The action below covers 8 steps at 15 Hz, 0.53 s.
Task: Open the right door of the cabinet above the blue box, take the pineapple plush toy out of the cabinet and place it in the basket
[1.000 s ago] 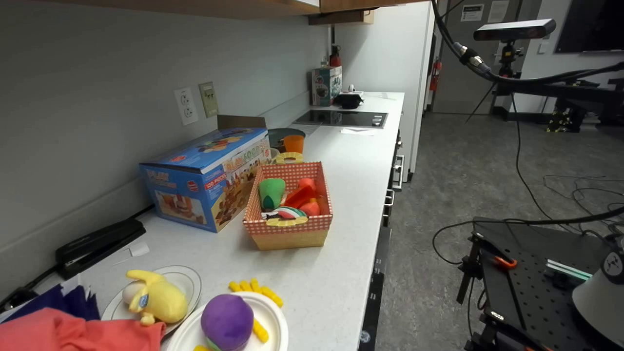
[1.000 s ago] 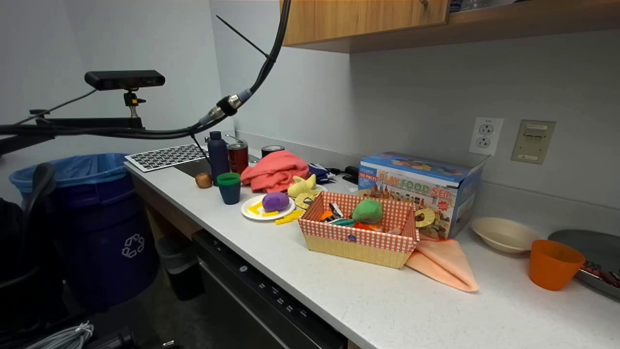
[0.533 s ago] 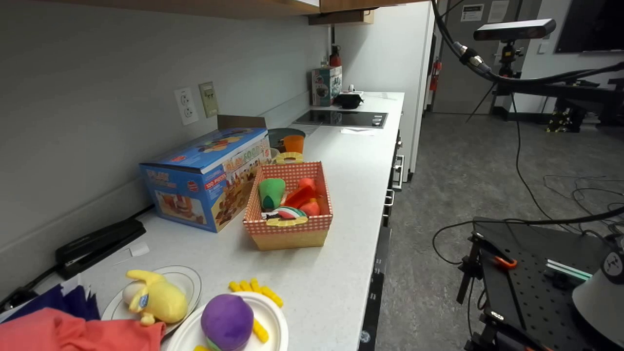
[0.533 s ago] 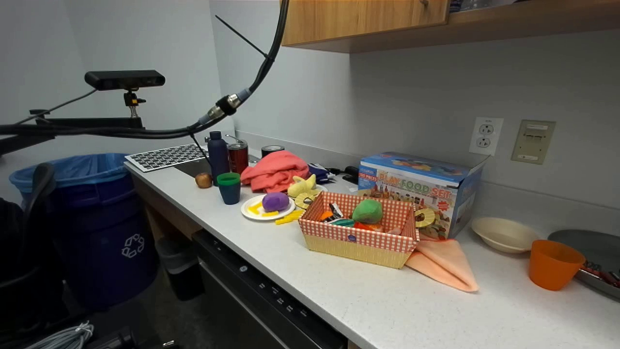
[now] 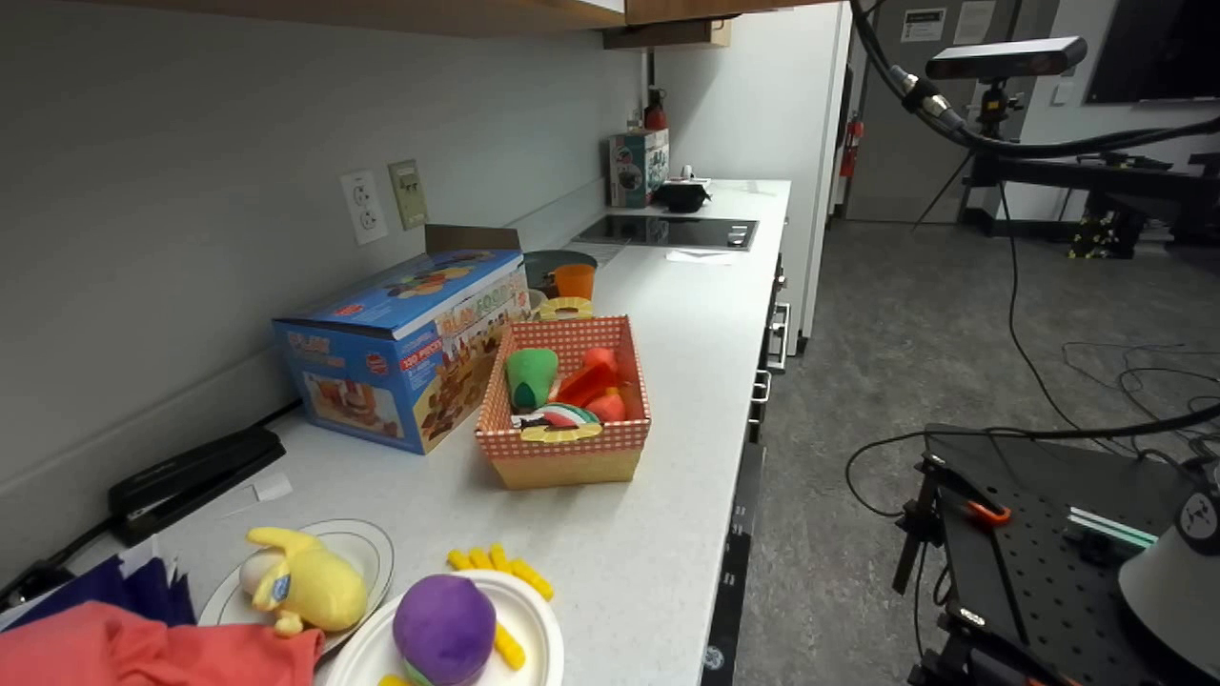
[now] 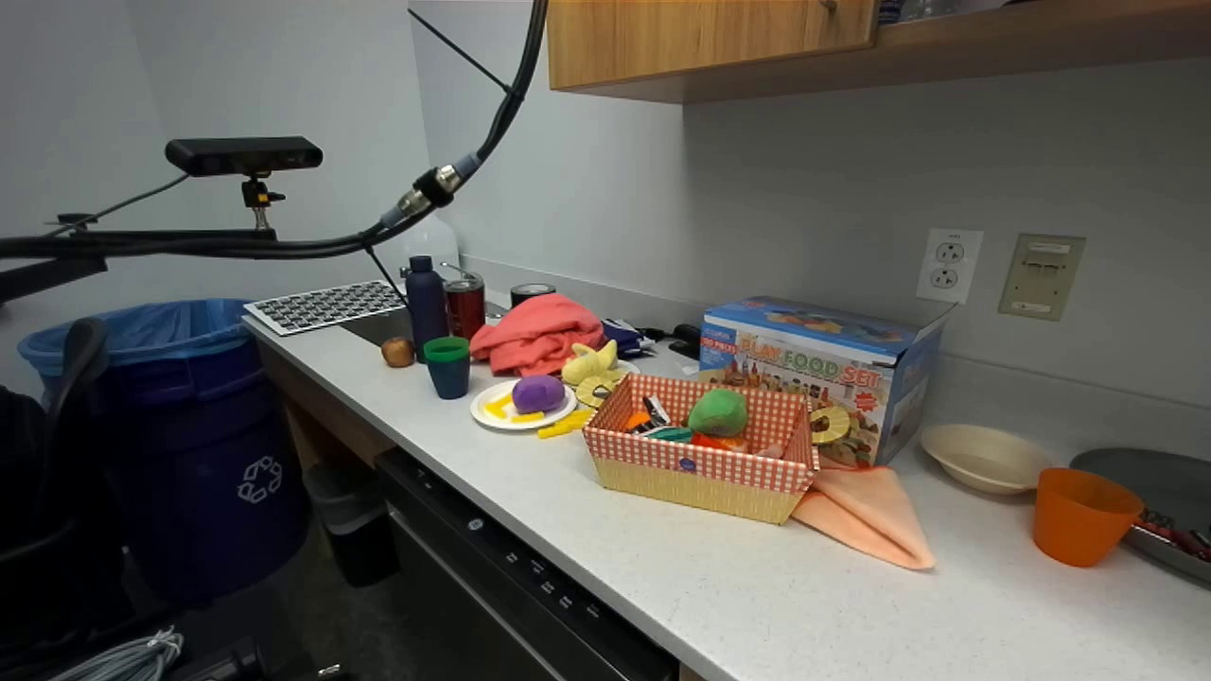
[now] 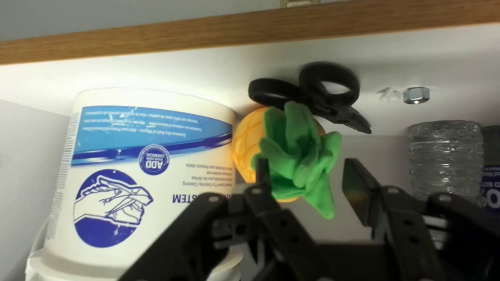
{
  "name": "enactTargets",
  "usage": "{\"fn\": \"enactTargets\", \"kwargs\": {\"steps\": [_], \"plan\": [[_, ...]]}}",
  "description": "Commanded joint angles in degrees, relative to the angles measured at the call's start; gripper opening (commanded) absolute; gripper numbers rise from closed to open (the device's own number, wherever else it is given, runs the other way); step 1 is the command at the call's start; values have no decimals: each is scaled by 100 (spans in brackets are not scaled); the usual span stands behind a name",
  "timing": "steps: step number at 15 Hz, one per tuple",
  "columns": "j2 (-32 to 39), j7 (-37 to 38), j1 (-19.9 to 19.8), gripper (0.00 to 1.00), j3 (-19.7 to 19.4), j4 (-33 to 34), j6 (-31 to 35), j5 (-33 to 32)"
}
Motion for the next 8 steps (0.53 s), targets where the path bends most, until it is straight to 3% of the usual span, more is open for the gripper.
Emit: {"fn": "enactTargets", "kwargs": {"steps": [1, 4, 7, 8], "plan": [[-113, -442, -124, 21, 124, 21, -333, 333], [-129, -463, -105, 1, 79, 26, -406, 327], [-134, -444, -102, 0, 58, 30, -410, 282], [-118, -437, 76, 1, -150, 62, -404, 292]]}}
